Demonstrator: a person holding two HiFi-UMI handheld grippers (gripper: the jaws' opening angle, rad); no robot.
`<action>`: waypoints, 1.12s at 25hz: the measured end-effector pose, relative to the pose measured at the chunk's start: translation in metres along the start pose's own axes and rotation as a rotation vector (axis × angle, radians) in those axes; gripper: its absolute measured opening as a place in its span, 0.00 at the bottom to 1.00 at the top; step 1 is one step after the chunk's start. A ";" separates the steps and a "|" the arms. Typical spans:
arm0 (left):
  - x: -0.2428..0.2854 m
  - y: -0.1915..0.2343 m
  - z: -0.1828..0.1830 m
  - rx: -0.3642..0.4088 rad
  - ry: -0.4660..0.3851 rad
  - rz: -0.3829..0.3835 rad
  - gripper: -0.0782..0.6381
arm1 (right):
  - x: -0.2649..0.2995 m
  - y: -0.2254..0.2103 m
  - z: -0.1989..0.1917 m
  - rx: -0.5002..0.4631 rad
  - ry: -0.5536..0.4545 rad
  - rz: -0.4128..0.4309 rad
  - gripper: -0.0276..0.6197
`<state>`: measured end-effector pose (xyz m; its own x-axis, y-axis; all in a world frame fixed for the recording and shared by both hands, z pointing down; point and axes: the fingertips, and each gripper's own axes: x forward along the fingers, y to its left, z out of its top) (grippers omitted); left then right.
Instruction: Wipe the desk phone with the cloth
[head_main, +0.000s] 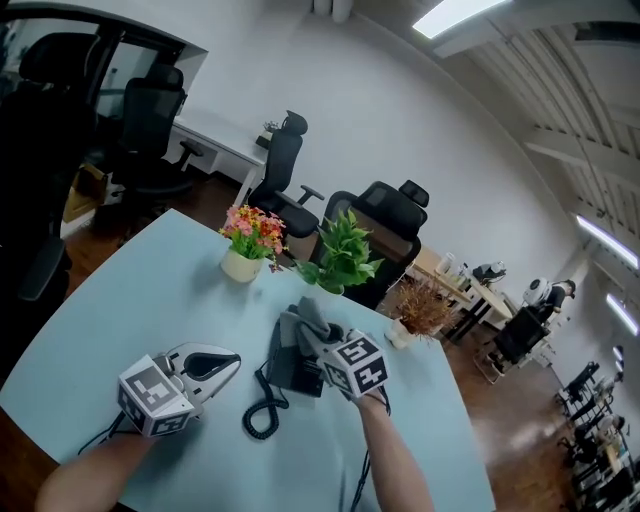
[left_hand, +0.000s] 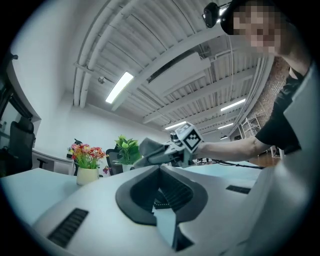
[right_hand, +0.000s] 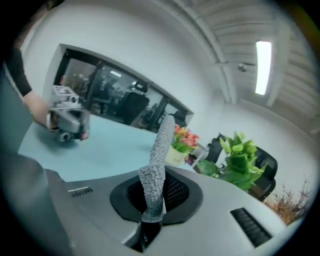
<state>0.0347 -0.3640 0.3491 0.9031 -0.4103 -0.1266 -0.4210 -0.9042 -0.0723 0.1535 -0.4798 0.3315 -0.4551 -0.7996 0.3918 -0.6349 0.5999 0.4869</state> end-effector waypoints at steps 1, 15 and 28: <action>0.000 -0.001 0.001 -0.001 -0.001 -0.003 0.10 | 0.007 -0.017 0.007 0.024 -0.022 -0.054 0.03; 0.001 -0.006 0.000 -0.005 0.004 -0.025 0.10 | 0.032 0.020 -0.032 -0.152 0.162 0.025 0.03; 0.049 -0.012 0.029 0.163 0.197 -0.079 0.10 | -0.064 0.118 -0.065 -0.146 0.162 0.290 0.03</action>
<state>0.0815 -0.3701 0.3148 0.9259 -0.3692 0.0799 -0.3426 -0.9098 -0.2343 0.1487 -0.3566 0.4149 -0.4906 -0.5880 0.6431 -0.3925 0.8080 0.4394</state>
